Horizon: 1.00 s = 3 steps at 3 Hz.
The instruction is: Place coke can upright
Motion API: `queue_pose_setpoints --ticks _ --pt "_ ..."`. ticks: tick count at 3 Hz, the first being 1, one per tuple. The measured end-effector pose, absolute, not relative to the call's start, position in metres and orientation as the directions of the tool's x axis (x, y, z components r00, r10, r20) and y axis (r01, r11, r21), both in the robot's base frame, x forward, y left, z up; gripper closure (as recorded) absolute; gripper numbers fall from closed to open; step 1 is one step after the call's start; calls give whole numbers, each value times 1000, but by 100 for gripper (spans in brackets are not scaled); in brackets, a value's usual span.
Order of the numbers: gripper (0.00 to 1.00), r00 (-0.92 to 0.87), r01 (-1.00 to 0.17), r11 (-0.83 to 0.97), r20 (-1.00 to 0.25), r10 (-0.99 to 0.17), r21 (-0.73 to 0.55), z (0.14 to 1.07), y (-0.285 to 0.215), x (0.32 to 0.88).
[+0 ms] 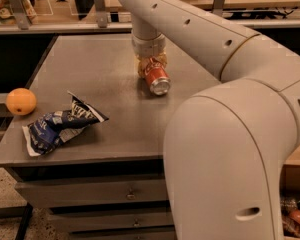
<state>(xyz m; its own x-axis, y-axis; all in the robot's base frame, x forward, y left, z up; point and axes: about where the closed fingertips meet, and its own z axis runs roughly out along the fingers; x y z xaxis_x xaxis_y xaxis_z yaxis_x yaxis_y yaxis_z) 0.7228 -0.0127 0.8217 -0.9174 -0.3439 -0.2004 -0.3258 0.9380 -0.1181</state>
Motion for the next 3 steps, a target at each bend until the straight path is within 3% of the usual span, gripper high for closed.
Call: queue_pose_setpoints --ticks 3 --pt "100 -877 -398 908 -238 -418 -128 867 -7 727"
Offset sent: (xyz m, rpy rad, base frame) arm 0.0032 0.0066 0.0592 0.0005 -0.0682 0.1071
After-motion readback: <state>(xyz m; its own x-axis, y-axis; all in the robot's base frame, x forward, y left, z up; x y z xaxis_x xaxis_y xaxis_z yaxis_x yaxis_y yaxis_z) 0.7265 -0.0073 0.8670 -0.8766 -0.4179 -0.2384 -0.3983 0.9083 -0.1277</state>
